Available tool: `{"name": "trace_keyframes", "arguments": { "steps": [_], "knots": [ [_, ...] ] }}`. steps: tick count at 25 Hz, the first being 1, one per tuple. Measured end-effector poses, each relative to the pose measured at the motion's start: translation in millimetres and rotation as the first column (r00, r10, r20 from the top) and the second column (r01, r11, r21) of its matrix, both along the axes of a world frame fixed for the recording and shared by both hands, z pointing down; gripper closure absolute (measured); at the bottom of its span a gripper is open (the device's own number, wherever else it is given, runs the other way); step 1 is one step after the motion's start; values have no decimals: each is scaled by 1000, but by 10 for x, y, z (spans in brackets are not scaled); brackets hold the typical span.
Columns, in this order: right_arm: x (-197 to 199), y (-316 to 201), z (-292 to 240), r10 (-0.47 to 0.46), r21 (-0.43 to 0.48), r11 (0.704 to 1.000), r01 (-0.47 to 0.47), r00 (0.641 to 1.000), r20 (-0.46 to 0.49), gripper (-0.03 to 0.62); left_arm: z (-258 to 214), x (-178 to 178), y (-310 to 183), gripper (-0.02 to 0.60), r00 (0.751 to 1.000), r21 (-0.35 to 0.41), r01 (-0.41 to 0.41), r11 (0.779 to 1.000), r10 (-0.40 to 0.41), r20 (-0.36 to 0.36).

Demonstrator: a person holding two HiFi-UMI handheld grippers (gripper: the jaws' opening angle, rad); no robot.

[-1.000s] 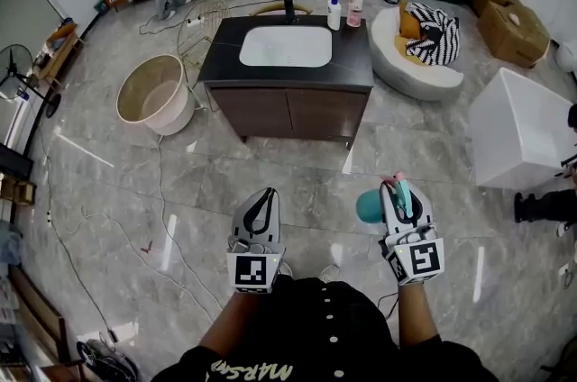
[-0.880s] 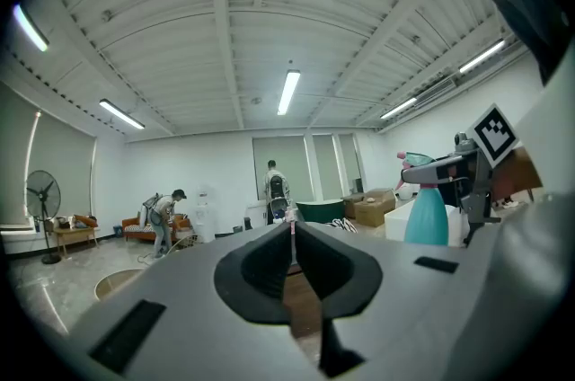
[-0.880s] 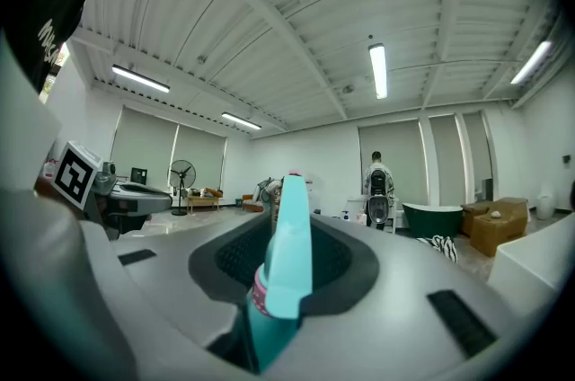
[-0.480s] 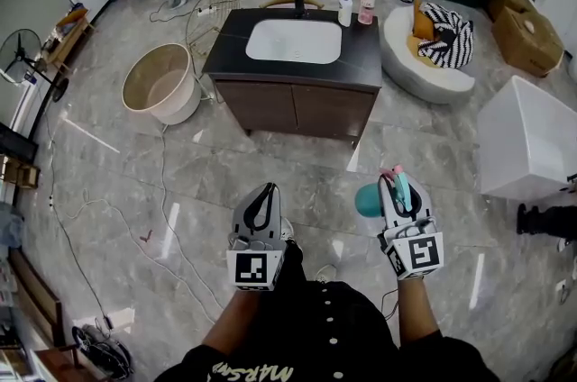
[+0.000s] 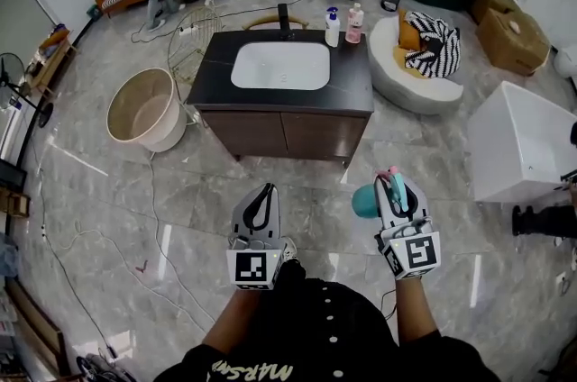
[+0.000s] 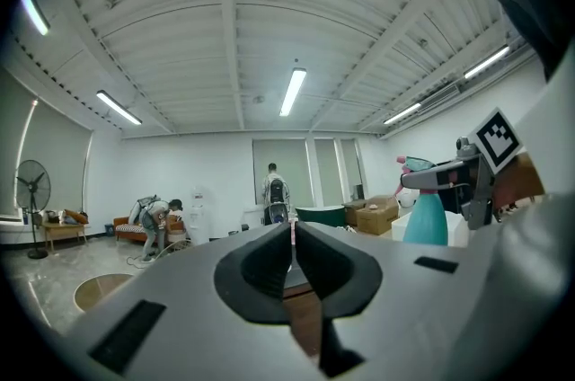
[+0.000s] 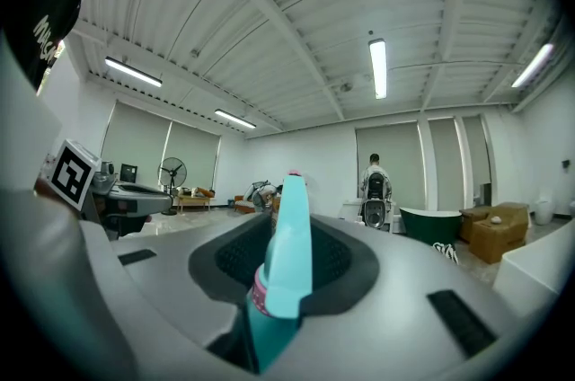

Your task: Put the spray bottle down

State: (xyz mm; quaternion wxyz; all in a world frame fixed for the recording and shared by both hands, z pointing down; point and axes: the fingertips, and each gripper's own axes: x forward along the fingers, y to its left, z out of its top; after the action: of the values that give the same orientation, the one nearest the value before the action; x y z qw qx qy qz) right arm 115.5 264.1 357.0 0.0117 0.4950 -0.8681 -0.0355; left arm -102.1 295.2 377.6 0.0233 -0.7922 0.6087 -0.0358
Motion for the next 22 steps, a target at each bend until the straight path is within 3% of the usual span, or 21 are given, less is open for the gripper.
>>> {"name": "trace_keyframes", "arguments": {
  "steps": [11,22],
  "knots": [
    [-392,-832,-113,59,11,998,-59,998,-4,503,-88,-313,-1000,560,997,3,-83,997,83,-7],
    [-777,-1307,-31,117,8,993,-117,993,2,503,-114,-656,-1538,560,989,23,-146,989,146,-7]
  ]
}}
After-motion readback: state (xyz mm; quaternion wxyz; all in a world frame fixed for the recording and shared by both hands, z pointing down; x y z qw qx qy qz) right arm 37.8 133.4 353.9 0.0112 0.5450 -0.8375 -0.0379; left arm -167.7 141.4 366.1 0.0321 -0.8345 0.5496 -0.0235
